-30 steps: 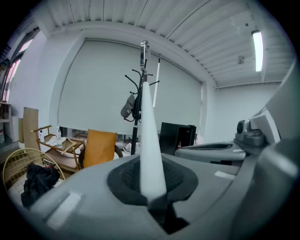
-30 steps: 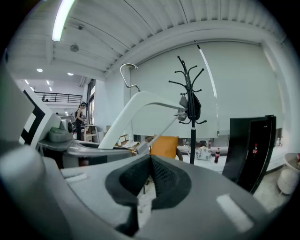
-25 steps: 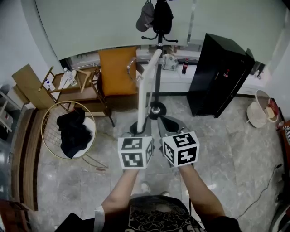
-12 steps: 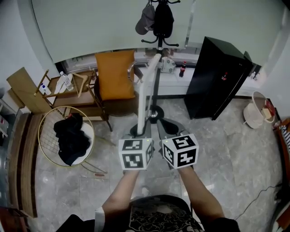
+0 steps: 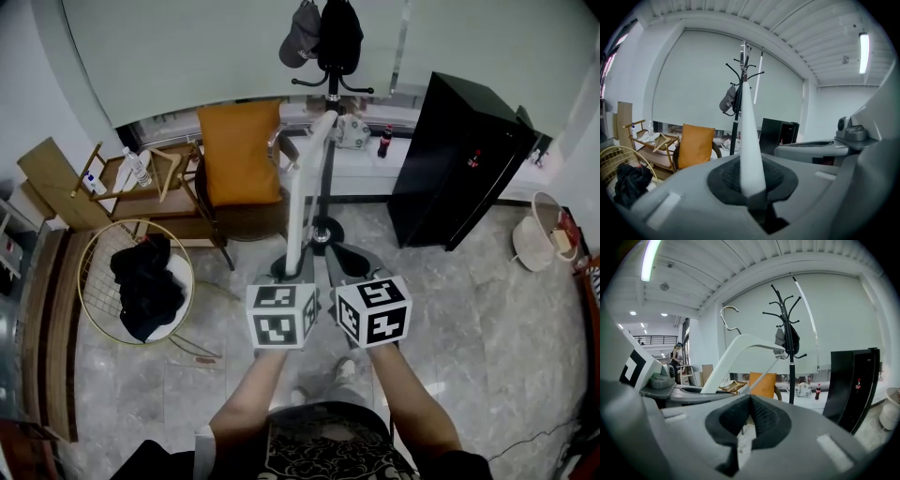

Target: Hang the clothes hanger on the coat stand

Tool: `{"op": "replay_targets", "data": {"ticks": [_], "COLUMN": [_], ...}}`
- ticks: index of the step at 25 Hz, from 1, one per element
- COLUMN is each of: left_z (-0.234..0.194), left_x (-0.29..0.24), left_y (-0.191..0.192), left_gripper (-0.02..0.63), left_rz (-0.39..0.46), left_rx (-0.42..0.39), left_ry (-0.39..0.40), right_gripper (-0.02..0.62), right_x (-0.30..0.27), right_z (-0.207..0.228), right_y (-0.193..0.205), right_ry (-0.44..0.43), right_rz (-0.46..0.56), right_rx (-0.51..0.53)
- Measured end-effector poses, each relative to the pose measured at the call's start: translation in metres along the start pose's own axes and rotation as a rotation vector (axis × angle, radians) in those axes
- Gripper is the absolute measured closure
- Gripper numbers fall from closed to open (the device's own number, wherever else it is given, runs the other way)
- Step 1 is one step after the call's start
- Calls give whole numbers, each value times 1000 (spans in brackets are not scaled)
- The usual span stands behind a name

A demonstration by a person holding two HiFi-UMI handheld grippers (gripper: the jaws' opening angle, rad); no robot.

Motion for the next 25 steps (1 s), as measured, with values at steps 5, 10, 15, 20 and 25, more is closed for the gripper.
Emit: {"op": "replay_targets", "data": {"ticks": [5, 10, 15, 20, 25], "left_z": [12, 24, 40, 55, 65], "left_x": [-39, -80, -115, -144, -167], "left_y": [-13, -25, -37, -41, -51], "left_gripper": [561, 561, 561, 561, 561], "left_rz": [-19, -37, -54, -63, -70], "left_rx": [3, 6, 6, 5, 3], "left_ry": [-24, -40, -46, -51, -66], "right_gripper": [595, 595, 595, 595, 595], "right_x": [-13, -27, -36, -42, -45], "right_z": [45, 89, 127, 156, 182], "right_y": [-10, -21, -22, -28, -39], "right_ry": [-25, -43, -54, -71, -81], "right_rz": [5, 16, 1, 8, 13], "right_rx": [-10, -23, -30, -21, -7]}}
Point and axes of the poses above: the fingertips, and each gripper's own axes: x backward along the fingers, z to its right, y out of its underside, the point moved 1 cm from there along x, backward along the fingers, and after that the axes turned 10 degrees about -z, right-handed, at the moved point
